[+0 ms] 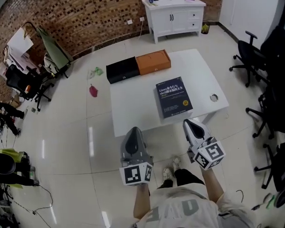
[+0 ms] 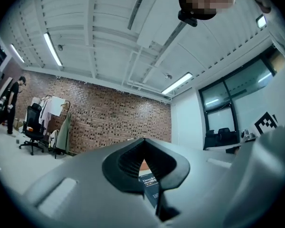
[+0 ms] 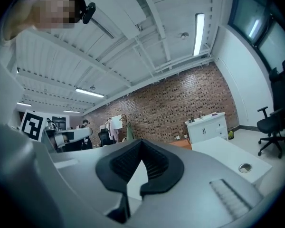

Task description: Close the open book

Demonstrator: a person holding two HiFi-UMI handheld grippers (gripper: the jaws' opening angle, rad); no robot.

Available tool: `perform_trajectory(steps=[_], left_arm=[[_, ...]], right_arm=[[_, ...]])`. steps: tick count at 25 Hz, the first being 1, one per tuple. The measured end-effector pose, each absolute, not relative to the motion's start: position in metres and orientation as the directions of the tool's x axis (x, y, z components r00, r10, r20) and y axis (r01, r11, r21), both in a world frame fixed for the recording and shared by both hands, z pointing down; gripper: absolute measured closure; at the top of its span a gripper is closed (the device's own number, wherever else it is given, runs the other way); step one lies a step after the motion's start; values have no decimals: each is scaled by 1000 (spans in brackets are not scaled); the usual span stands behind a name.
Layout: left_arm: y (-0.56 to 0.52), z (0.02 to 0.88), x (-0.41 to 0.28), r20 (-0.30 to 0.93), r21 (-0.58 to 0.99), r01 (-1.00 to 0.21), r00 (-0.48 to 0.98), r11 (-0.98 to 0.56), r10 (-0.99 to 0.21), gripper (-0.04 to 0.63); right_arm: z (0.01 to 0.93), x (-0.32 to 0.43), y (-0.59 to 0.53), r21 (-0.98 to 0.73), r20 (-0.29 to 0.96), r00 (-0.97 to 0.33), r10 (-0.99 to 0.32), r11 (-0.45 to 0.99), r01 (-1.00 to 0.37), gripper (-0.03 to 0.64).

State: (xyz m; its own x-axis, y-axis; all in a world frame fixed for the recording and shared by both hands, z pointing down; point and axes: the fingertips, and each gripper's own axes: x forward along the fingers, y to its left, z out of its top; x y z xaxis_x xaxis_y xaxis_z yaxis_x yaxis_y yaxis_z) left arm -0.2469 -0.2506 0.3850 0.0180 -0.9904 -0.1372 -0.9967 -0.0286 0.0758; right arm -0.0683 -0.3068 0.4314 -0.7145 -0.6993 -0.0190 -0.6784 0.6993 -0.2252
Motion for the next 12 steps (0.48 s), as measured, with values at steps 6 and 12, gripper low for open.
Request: perform_trajectory(steps=[6,12], left_arm=[[-182,373,-224,-182,74,-996,32,-46,-983,584],[-71,367,-194,-203,48,-998,22,-32,-979,584]], right_arm=[[434,-45,-225,-208,-28,-727,-686,715,-667,613],[440,5,-109,-175,-41,-727,-686,721,-671,612]])
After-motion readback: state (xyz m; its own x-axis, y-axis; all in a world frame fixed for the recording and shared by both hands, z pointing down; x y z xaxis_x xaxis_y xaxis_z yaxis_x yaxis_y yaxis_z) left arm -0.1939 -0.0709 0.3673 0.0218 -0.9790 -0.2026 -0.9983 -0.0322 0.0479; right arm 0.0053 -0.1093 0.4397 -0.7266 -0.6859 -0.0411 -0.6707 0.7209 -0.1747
